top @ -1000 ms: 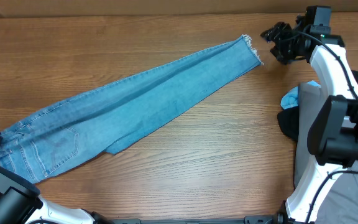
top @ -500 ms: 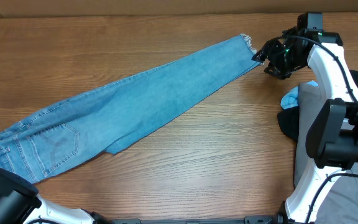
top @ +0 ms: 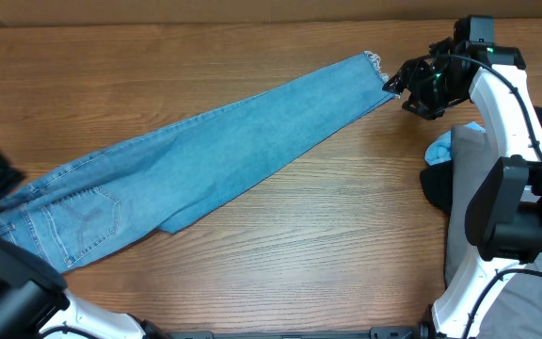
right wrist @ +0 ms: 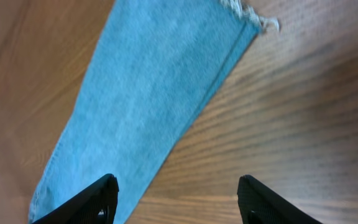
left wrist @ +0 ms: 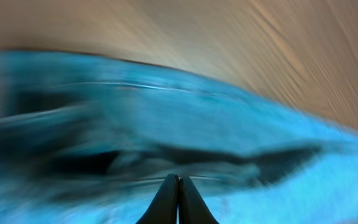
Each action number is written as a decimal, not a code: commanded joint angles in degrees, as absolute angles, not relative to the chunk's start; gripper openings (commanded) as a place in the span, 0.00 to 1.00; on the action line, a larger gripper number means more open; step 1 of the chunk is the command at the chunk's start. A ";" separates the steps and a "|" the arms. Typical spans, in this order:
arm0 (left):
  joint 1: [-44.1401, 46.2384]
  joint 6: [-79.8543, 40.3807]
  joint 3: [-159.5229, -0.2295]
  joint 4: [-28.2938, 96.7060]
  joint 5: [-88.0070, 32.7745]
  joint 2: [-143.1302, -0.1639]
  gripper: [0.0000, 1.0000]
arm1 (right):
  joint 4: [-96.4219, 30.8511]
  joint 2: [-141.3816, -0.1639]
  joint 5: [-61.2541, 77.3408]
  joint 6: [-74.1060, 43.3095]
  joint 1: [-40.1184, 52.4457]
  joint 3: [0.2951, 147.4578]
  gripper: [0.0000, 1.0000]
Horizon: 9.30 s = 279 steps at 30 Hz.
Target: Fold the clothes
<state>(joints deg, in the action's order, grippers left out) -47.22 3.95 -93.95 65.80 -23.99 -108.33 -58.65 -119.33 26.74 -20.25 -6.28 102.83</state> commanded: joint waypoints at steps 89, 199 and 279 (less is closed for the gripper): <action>-15.38 13.21 -91.92 53.52 3.81 -119.81 0.36 | -64.36 -117.12 27.09 -18.48 -6.35 103.18 0.68; -39.00 15.27 -79.77 53.54 -17.63 -103.88 0.75 | -47.72 -115.50 6.04 -25.06 -11.33 99.50 0.04; -25.10 12.62 -85.27 59.02 -14.96 -104.14 0.33 | -29.67 -107.37 35.70 -49.43 37.23 69.63 0.33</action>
